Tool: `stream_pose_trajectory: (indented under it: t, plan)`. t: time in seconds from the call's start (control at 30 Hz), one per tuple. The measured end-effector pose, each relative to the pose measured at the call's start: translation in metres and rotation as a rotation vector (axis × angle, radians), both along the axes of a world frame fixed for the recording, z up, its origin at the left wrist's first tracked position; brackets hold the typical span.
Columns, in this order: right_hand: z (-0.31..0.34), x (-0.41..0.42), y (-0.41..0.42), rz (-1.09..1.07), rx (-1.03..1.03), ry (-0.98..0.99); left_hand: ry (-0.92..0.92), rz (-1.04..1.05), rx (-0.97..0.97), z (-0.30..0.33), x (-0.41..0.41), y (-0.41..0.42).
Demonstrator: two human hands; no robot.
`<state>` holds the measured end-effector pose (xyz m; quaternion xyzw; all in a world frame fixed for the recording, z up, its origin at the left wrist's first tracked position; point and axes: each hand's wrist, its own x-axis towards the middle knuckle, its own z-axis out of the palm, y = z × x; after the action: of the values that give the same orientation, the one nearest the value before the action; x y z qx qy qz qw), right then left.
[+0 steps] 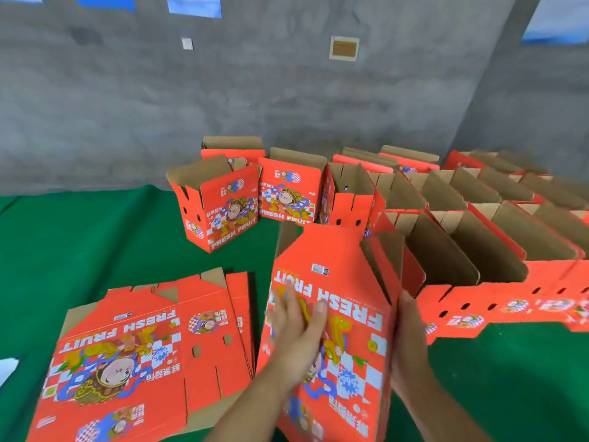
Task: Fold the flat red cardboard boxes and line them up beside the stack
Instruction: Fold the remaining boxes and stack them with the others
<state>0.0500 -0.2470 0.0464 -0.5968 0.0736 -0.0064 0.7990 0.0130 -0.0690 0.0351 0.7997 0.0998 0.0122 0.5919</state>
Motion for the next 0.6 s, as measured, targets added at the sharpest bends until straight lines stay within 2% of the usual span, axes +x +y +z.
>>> stream_pose_trajectory:
  t: [0.1, 0.17, 0.27, 0.33, 0.4, 0.43, 0.53, 0.6]
  plan:
    - [0.004, -0.012, 0.024, -0.236, -0.083, -0.122, -0.184, -0.257, 0.06, 0.018, -0.006, -0.02]
    - [0.004, -0.015, 0.033, -0.294, -0.09, -0.241, -0.358, -0.275, 0.07, 0.028, -0.011, -0.026]
    - [-0.011, -0.023, 0.039, -0.28, -0.245, -0.369, -0.478, -0.041, 0.031, 0.029, -0.011, -0.018]
    - [-0.03, -0.037, 0.044, -0.207, -0.395, -0.502, -0.393, 0.138, 0.058, 0.022, -0.012, -0.009]
    - [-0.046, -0.056, 0.051, -0.12, -0.506, -0.595, -0.262, 0.196, 0.177, 0.016, -0.019, -0.009]
    - [-0.056, -0.063, 0.053, -0.065, -0.523, -0.619, -0.215, 0.158, 0.118, 0.011, -0.024, -0.011]
    - [-0.068, -0.081, 0.055, 0.104, -0.466, -0.509, -0.191, -0.021, -0.337, -0.001, -0.036, -0.019]
    - [-0.071, -0.085, 0.051, 0.2, -0.44, -0.439, -0.225, -0.092, -0.453, -0.006, -0.041, -0.016]
